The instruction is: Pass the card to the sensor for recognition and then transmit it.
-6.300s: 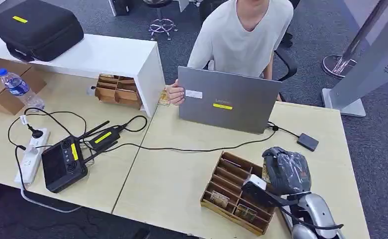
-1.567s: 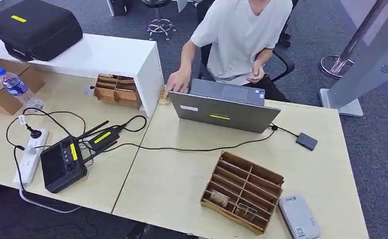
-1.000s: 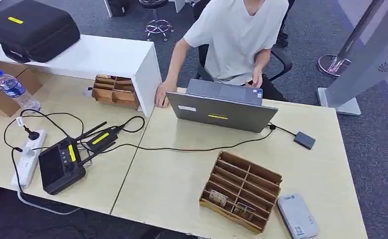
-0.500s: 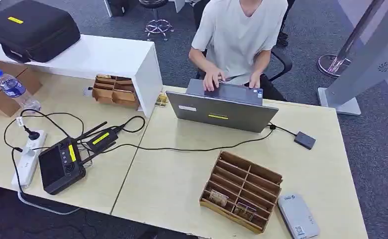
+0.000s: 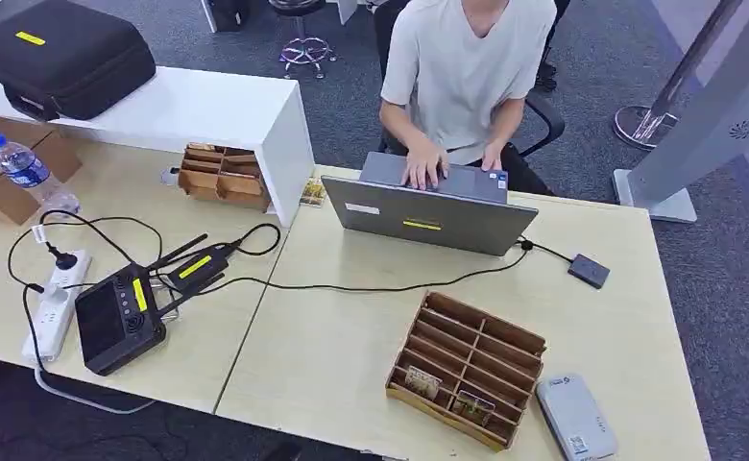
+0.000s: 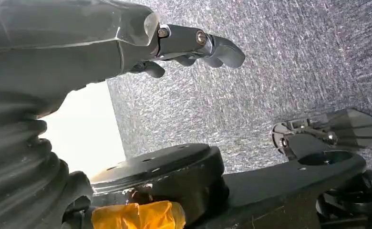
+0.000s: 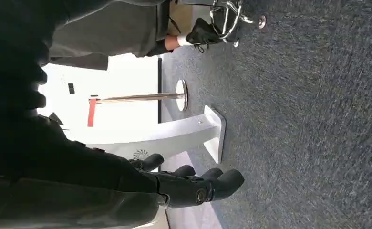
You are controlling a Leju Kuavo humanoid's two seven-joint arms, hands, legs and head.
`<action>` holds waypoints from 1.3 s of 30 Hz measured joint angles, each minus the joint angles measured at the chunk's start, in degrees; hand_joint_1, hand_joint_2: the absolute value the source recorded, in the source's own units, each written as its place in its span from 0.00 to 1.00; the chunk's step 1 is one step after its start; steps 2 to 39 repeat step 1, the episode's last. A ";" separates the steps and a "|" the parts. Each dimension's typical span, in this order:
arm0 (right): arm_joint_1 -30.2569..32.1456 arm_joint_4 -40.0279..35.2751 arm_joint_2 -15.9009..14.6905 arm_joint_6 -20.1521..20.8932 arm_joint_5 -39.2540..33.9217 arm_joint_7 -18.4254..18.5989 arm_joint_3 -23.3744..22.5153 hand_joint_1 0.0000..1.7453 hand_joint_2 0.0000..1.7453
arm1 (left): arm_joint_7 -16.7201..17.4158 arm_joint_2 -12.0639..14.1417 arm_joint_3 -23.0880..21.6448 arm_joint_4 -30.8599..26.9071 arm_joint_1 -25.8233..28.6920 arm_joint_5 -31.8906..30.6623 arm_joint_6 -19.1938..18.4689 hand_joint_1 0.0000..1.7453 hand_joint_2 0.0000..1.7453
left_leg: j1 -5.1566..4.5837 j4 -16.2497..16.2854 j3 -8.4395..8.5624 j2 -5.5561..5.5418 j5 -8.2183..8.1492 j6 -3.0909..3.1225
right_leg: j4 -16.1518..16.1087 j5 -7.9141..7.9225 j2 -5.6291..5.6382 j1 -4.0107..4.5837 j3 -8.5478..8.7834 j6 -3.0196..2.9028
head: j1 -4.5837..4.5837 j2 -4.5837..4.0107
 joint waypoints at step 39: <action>0.00 0.02 0.00 0.11 0.00 0.02 0.00 0.00 1.00 | 0.00 0.02 0.00 0.00 0.00 0.00 -0.02 0.00 1.00 | 0.00 0.00 0.00 0.00 0.00 0.00 | 0.00 0.00 0.00 0.00 0.00 0.00 | 0.00 0.00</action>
